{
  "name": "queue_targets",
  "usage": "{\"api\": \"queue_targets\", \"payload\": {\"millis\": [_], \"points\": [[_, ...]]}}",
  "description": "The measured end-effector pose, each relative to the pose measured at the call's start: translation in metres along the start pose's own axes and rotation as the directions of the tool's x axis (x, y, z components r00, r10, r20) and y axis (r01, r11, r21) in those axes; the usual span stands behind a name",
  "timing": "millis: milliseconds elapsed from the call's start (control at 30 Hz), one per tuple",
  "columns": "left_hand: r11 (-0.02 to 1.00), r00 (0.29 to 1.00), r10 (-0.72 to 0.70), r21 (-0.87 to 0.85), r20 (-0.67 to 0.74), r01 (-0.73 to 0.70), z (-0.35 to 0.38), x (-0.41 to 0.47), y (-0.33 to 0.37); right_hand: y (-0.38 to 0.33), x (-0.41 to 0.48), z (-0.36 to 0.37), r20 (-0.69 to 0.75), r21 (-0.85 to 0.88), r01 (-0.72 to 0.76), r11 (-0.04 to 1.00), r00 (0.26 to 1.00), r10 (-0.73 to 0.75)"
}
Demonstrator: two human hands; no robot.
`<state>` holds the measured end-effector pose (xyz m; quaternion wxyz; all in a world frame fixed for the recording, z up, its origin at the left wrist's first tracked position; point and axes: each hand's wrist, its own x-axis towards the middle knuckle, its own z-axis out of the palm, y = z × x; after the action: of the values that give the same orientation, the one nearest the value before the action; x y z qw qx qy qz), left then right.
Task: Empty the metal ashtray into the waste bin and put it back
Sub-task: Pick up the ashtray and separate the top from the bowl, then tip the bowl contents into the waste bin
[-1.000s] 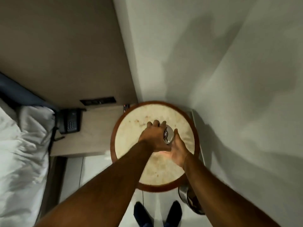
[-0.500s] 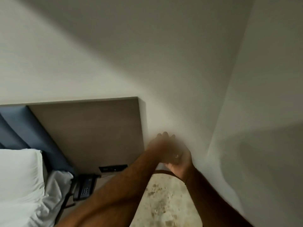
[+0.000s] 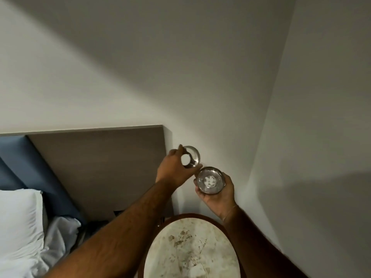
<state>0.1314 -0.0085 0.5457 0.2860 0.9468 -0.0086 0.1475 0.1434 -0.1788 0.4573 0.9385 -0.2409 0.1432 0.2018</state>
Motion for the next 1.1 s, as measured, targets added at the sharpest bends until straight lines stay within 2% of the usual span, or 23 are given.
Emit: {"api": "queue_targets", "payload": {"millis": [67, 167, 400, 500, 600, 700, 800, 900, 933, 967, 1000, 1100], "points": [[0.999, 0.998, -0.053, 0.006, -0.045, 0.054, 0.010, -0.007, -0.013, -0.004, -0.008, -0.018, 0.039, -0.047, -0.013, 0.999, 0.999, 0.015], [0.996, 0.996, -0.082, 0.043, -0.043, 0.084, 0.032, -0.021, -0.028, -0.010, -0.018, -0.046, 0.016, -0.109, 0.012, 0.994, 1.000, -0.011], [0.991, 0.985, -0.119, 0.076, 0.128, 0.110, 0.129, -0.080, -0.042, -0.017, -0.069, -0.147, -0.196, -0.138, 0.042, 0.990, 0.978, -0.069], [0.992, 0.973, -0.114, 0.073, 0.201, 0.101, 0.172, -0.112, -0.049, -0.013, -0.097, -0.203, -0.382, -0.143, 0.055, 0.988, 0.918, -0.106], [0.993, 0.948, -0.104, 0.078, 0.300, 0.085, 0.230, -0.158, -0.063, 0.001, -0.126, -0.281, -0.491, -0.126, 0.019, 0.992, 0.868, -0.079], [0.995, 0.913, -0.099, 0.020, 0.395, 0.099, 0.293, -0.215, -0.087, 0.030, -0.157, -0.375, -0.625, -0.161, 0.016, 0.987, 0.772, -0.114], [0.996, 0.907, -0.091, 0.035, 0.410, 0.084, 0.345, -0.264, -0.123, 0.067, -0.176, -0.451, -0.698, -0.176, -0.053, 0.983, 0.710, -0.087], [0.994, 0.892, -0.100, 0.087, 0.441, 0.069, 0.381, -0.296, -0.154, 0.093, -0.176, -0.525, -0.697, -0.109, -0.101, 0.989, 0.717, -0.003], [0.993, 0.889, -0.095, 0.107, 0.448, 0.052, 0.392, -0.302, -0.162, 0.102, -0.175, -0.545, -0.738, -0.102, -0.079, 0.992, 0.675, -0.022], [0.991, 0.882, -0.102, 0.122, 0.460, 0.050, 0.408, -0.312, -0.171, 0.117, -0.176, -0.567, -0.801, -0.201, -0.086, 0.976, 0.587, -0.113], [0.991, 0.886, -0.102, 0.122, 0.453, 0.052, 0.419, -0.316, -0.177, 0.124, -0.174, -0.586, -0.832, -0.215, -0.098, 0.972, 0.539, -0.130], [0.988, 0.908, -0.127, 0.127, 0.399, 0.083, 0.453, -0.328, -0.194, 0.148, -0.157, -0.636, -0.861, -0.167, -0.165, 0.972, 0.506, -0.063]]}}
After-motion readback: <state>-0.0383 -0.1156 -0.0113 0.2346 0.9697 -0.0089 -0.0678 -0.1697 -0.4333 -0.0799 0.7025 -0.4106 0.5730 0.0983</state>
